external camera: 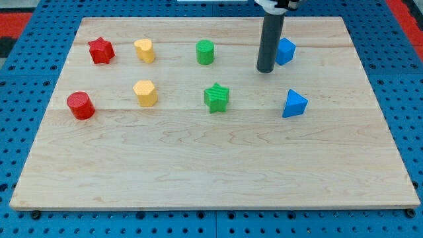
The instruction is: Move the green circle towards the green star
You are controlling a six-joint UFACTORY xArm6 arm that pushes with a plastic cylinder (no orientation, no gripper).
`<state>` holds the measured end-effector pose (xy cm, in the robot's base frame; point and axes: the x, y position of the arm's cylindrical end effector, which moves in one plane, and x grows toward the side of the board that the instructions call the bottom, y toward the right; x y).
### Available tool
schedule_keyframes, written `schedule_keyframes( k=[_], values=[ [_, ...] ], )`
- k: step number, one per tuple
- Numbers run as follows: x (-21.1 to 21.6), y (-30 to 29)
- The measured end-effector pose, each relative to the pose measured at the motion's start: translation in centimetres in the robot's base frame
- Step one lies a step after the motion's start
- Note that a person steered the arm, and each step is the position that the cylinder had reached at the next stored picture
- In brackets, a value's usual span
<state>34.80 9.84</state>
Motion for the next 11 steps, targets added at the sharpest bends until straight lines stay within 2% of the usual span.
schedule_keyframes(
  k=[3,5,6,8,10,11],
  values=[
    [-4.8,-0.3],
    [-8.0,-5.0],
    [-7.8,-8.0],
    [-3.2,-8.6],
    [-7.6,-10.9],
    [-7.6,-13.1]
  ],
)
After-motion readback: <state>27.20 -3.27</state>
